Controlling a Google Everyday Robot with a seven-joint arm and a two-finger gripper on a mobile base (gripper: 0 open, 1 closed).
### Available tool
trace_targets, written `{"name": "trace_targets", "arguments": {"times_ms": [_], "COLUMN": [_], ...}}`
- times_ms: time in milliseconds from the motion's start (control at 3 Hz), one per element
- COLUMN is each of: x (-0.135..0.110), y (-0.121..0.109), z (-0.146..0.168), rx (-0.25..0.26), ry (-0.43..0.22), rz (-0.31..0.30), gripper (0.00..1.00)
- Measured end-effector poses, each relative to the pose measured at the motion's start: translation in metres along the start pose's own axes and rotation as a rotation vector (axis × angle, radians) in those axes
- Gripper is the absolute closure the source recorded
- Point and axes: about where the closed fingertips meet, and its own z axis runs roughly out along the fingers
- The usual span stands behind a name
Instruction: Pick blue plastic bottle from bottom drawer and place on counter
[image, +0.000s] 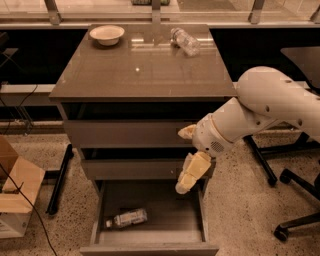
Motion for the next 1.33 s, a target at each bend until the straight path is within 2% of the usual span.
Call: {"name": "trace_targets", "arguments": {"times_ms": [333,667,1333], "x": [-0.001,-0.005,-0.008], "y": [-0.002,-0.006,-0.021], "z": [0.018,0.063,0.184], "rx": [-0.009,-0.05,-0.146], "ry": [-0.017,-0.047,-0.128], "rz": [0.017,0.02,0.045], "gripper": [0.0,0.0,0.0]}}
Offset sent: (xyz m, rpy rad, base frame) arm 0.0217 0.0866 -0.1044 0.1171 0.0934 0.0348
